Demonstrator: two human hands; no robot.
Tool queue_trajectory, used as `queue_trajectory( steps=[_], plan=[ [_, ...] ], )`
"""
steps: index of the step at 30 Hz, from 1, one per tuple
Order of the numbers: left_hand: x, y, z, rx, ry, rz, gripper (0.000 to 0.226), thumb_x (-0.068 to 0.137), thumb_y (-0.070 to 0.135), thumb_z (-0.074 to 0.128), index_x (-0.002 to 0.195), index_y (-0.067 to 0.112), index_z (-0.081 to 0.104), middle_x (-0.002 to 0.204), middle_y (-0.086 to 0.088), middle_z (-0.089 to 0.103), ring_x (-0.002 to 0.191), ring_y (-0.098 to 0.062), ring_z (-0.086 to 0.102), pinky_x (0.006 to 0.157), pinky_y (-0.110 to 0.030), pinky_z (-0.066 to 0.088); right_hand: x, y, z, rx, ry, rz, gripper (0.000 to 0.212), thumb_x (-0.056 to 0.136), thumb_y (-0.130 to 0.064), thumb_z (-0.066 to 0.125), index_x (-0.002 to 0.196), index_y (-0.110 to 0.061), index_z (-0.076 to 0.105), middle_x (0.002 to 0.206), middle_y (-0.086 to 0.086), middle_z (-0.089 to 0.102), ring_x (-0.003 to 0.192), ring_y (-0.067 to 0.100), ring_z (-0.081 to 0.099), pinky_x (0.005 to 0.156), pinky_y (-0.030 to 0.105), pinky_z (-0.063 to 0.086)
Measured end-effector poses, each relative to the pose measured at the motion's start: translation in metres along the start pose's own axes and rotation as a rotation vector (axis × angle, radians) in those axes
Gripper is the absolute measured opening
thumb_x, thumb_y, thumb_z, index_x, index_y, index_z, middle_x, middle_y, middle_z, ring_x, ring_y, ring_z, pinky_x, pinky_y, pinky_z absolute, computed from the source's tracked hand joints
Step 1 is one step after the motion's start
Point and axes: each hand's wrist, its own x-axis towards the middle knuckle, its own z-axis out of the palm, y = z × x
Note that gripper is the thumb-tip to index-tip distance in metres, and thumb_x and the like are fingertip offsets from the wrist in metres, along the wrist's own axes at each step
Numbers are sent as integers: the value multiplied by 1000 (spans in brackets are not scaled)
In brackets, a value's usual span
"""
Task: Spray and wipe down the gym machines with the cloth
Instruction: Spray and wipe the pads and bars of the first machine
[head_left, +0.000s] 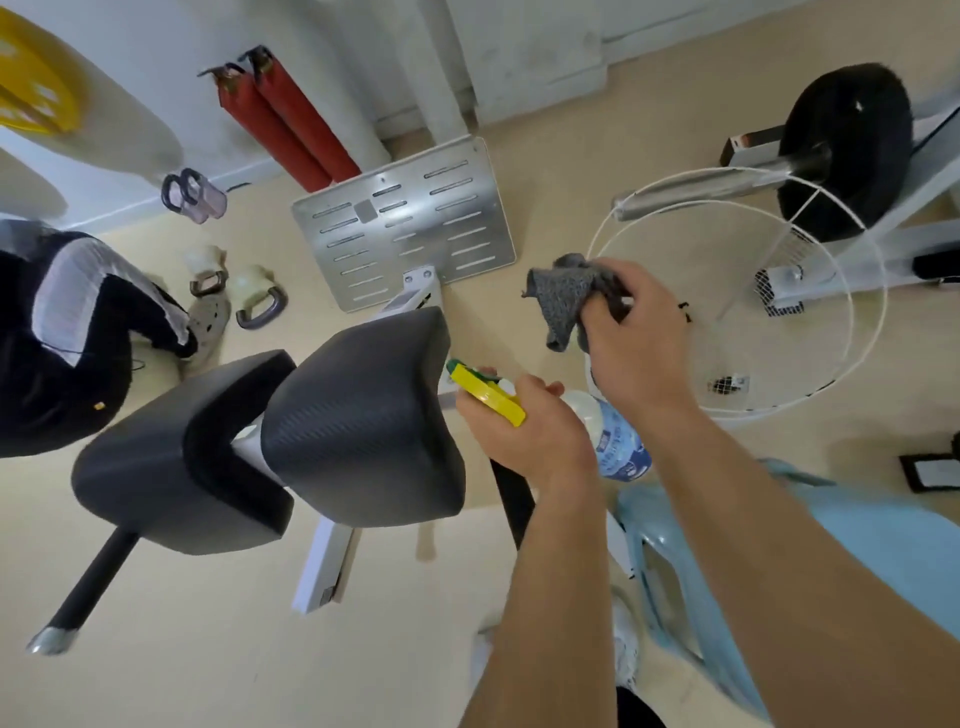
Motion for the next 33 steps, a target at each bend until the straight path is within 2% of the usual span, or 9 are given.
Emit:
queue_trajectory(
  steps=[2,4,8,11,15,21,26,29,33],
  plan=[
    [-3,-21,1,-30,58,-80,26,87,-8,55,101,13,57,84,-4,61,50,-5,61,58,-29,55,8,12,5,3,-47,-9,28,87,-23,54,111,-22,68,96,-2,69,80,17,61,79,40,54],
    [-4,-40,0,-30,84,-103,29,87,-5,56,111,11,57,92,-11,64,53,-13,64,58,-24,54,14,22,8,12,-81,-4,27,86,-25,53,109,-25,68,93,-1,68,78,18,60,76,41,54],
    [-2,-55,-4,-25,138,-44,33,86,-7,57,114,10,56,97,-14,64,63,-31,67,58,-24,55,15,36,7,59,-102,8,24,86,-23,54,105,-26,69,84,-6,66,72,16,58,67,32,47],
    [0,-56,-10,-31,162,-3,34,87,-10,56,116,9,55,100,-14,64,63,-23,64,60,-25,55,12,42,4,56,-119,17,24,89,-21,55,107,-24,69,86,-5,68,74,15,61,69,31,49],
    [-1,-55,-19,-4,164,17,36,88,-10,56,120,5,53,101,-11,64,61,-25,65,61,-25,55,8,44,2,63,-149,32,24,90,-20,55,109,-24,69,88,-4,68,74,12,60,69,27,45],
    [0,-49,-26,-12,126,-50,28,85,-15,55,93,12,56,87,-5,63,61,-17,58,56,-21,52,0,40,2,54,-181,16,21,93,-18,55,109,-23,69,87,-4,68,72,10,60,64,24,44],
    [3,-50,-26,56,64,-45,23,87,-9,57,98,12,59,89,-13,63,66,-25,61,57,-21,52,-5,45,4,32,-184,29,20,93,-17,56,107,-23,69,79,-7,65,66,8,57,61,20,40],
    [16,-50,-20,87,5,-49,27,84,-6,57,99,17,61,86,-7,62,72,-37,63,56,-18,52,-4,45,7,31,-180,41,20,93,-18,56,108,-24,69,80,-8,65,66,7,57,60,20,40],
    [42,-47,-7,116,-26,-123,27,84,-3,56,95,21,62,84,-1,64,73,-27,63,56,-22,52,3,47,11,60,-169,58,20,92,-17,55,105,-25,69,74,-11,62,62,6,54,60,23,39]
  ],
)
